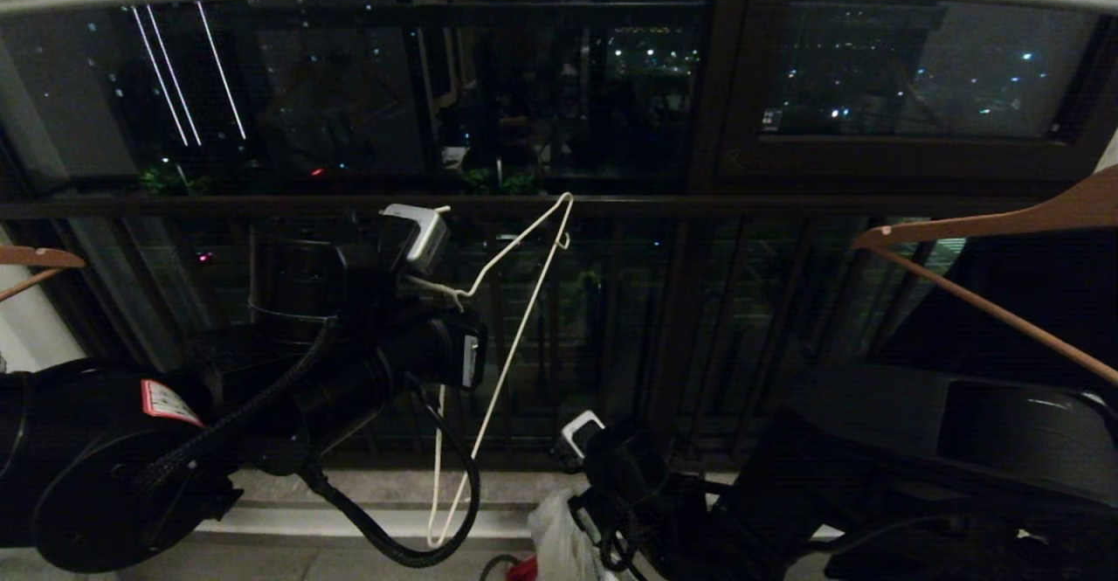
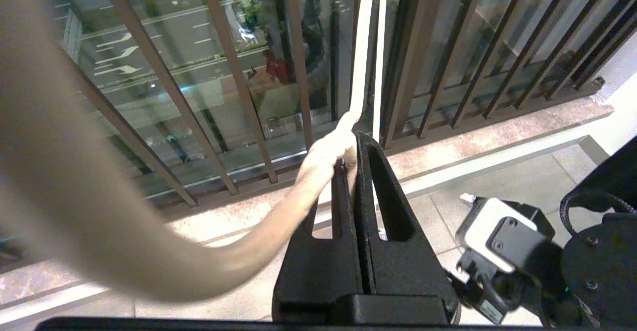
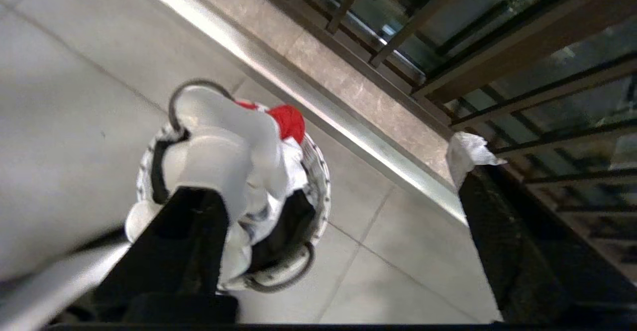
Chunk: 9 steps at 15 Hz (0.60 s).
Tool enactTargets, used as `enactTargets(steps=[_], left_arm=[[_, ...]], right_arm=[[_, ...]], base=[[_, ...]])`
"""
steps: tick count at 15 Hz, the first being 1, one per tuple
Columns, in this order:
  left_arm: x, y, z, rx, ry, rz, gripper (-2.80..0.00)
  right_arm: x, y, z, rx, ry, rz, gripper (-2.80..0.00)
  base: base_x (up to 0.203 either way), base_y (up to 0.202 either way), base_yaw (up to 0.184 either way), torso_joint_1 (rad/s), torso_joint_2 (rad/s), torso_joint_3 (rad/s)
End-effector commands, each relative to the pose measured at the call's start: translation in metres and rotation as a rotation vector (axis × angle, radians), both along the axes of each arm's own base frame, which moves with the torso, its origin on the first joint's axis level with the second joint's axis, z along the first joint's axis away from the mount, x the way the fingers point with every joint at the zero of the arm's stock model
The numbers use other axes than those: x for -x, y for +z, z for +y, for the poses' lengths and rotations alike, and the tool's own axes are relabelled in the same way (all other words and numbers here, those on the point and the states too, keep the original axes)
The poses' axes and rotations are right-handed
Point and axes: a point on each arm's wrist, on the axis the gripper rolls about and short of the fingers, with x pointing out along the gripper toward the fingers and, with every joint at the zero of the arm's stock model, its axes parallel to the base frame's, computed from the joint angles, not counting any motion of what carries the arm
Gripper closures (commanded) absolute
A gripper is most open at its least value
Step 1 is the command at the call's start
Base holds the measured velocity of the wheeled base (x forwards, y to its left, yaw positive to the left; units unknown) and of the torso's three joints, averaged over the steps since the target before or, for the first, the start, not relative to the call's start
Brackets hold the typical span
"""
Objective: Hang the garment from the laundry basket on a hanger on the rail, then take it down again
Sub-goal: Put clothes in the basket
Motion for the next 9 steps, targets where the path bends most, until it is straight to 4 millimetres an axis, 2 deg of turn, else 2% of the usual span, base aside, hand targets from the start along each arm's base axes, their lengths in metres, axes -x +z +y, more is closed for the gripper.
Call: enactTargets(steps=[1, 4, 9], left_arm=[[0.000, 0.000, 0.000, 0.001, 0.002, -0.002, 0.00], [0.000, 0.000, 0.000, 0.000, 0.002, -0.001, 0.00], [0.001, 0.000, 0.000, 0.000, 0.000, -0.003, 0.00]], right_arm=[[0.007, -0.009, -0.007, 0.083, 0.054, 0.017, -2.80], [0.018, -0.024, -0.018, 0.215, 0.135, 0.045, -2.80], [0.010, -0.030, -0.020, 0.226, 0.121, 0.044, -2.80]], base=[[0.000, 0.000, 0.000, 0.000, 0.00, 0.000], [0.000, 0.000, 0.000, 0.000, 0.00, 0.000], [0.000, 0.000, 0.000, 0.000, 0.00, 0.000]])
